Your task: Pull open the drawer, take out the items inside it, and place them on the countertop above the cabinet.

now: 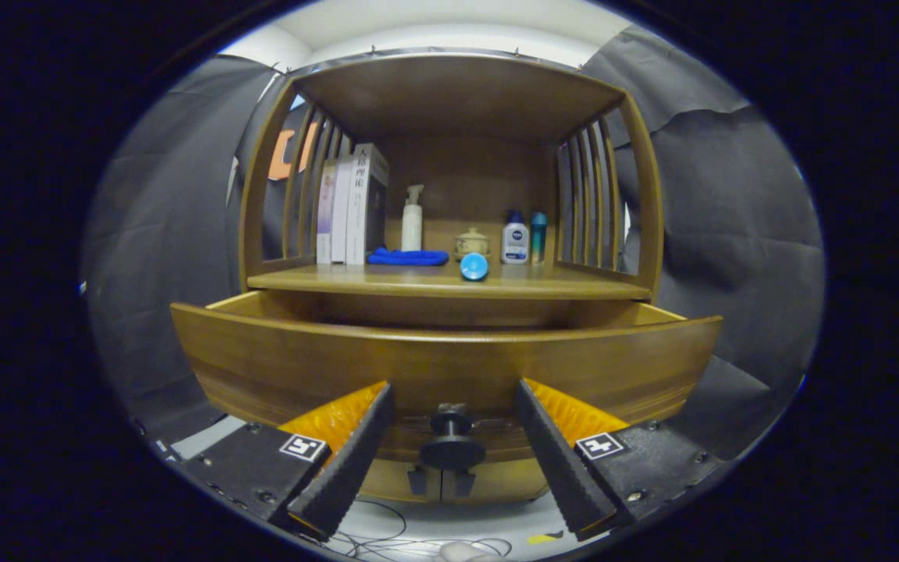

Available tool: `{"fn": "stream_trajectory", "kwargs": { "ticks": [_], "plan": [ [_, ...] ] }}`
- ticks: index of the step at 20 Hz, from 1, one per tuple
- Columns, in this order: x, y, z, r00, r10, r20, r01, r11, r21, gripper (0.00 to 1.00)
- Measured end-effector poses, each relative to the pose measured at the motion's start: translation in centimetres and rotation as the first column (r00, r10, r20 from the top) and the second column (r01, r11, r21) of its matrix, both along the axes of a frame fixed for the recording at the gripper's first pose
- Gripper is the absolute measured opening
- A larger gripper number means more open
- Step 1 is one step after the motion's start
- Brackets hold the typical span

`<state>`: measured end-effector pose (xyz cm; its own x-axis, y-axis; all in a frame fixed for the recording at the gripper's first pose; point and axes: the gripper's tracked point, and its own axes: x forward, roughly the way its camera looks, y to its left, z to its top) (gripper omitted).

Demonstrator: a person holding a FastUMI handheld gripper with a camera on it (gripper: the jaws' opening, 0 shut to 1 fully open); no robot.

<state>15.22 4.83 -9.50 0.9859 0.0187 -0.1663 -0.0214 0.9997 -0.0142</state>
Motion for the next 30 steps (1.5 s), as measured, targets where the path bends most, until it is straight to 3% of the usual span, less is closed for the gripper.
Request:
{"fn": "stream_trajectory", "kwargs": {
  "ticks": [12,18,30],
  "plan": [
    [9.3,0.3,0.3,1.0,0.0,0.004,0.0,1.0,0.008,1.0],
    [8.8,0.5,0.6,0.998,0.001,0.061,-0.002,1.0,0.012,1.0],
    [7.5,0.2,0.4,0.997,0.024,-0.07,-0.027,0.999,-0.047,1.0]
  ]
}}
